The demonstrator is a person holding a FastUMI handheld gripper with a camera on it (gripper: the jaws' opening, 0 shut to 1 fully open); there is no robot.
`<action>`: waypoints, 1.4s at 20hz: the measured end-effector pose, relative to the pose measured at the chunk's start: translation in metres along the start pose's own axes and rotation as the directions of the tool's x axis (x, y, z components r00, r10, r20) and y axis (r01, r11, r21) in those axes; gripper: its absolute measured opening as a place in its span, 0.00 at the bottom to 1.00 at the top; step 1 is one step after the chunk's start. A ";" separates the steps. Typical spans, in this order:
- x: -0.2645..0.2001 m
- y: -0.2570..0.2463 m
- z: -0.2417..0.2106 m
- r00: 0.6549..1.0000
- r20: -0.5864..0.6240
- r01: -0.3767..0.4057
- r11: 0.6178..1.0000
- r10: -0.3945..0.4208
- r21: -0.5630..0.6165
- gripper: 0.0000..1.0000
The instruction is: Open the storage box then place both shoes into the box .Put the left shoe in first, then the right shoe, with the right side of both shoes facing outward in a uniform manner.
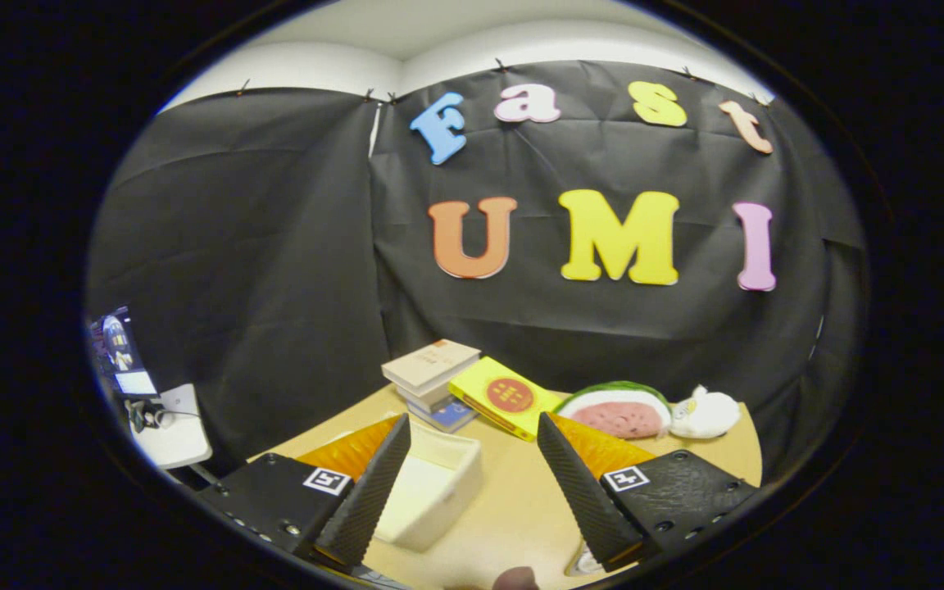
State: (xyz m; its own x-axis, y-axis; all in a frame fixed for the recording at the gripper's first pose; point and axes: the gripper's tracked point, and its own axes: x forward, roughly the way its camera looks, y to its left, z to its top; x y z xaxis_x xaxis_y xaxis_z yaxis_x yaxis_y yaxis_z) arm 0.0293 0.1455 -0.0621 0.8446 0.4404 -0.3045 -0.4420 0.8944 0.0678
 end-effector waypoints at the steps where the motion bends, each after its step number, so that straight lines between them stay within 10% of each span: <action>1: -0.006 -0.022 -0.007 1.000 -0.002 0.031 0.999 -0.031 0.008 0.96; 8: -0.036 -0.150 -0.153 0.957 -0.218 0.212 0.975 -0.194 0.061 0.96; 20: 0.041 -0.205 -0.307 0.864 -0.477 0.241 0.965 -0.163 0.107 0.96; 28: 0.067 -0.201 -0.323 0.811 -0.578 0.261 0.941 -0.092 0.216 0.39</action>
State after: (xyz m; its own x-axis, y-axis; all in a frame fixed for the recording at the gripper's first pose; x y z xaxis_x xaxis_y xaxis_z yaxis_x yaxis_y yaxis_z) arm 0.0771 -0.0303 -0.4028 0.5505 0.2298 -0.8026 -0.1304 0.9732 0.1892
